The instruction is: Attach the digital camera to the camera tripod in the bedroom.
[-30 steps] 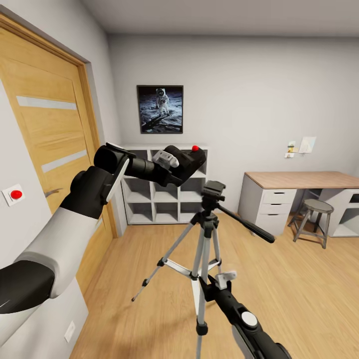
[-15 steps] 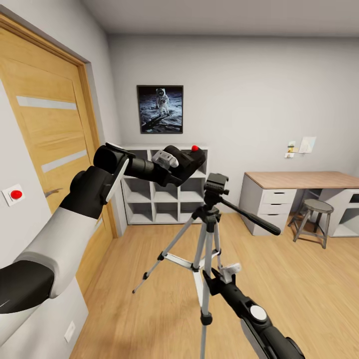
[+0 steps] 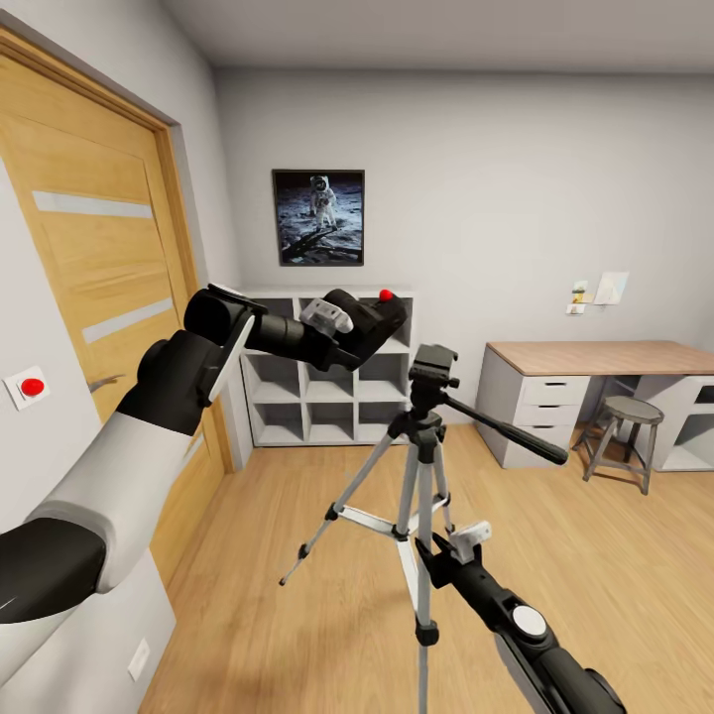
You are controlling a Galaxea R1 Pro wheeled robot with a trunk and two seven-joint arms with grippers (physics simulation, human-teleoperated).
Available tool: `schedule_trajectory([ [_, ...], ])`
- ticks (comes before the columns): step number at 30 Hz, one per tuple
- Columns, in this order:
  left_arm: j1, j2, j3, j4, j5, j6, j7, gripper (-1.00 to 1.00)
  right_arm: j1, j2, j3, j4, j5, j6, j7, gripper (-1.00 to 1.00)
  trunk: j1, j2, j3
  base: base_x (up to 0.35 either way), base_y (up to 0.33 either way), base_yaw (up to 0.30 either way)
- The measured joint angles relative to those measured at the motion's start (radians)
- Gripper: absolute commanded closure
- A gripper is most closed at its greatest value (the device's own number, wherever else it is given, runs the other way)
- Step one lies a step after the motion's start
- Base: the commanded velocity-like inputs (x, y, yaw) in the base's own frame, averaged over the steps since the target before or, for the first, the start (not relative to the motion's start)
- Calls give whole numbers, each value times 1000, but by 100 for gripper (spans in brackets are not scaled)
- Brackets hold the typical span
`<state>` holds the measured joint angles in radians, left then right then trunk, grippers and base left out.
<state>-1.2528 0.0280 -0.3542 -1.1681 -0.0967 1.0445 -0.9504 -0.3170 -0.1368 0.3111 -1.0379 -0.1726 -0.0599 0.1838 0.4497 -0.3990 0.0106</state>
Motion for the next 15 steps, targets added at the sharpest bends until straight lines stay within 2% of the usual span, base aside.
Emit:
schedule_trajectory([
  [1, 0, 0, 0, 0, 0, 0, 0, 100, 0, -13, 4, -1, 12, -1, 32, 100, 0, 0, 0, 0, 0, 0],
  [3, 0, 1, 0, 0, 0, 0, 0, 100, 0, -18, 3, -1, 24, 0, 44, 100, 0, 0, 0, 0, 0, 0],
  [9, 0, 0, -1, 0, 0, 0, 0, 100, 0, -26, 6, 0, 101, 0, 72, 100, 0, 0, 0, 0, 0, 0],
  [15, 0, 1, -1, 0, 0, 0, 0, 100, 0, -28, 7, -1, 125, 0, 88, 100, 0, 0, 0, 0, 0, 0],
])
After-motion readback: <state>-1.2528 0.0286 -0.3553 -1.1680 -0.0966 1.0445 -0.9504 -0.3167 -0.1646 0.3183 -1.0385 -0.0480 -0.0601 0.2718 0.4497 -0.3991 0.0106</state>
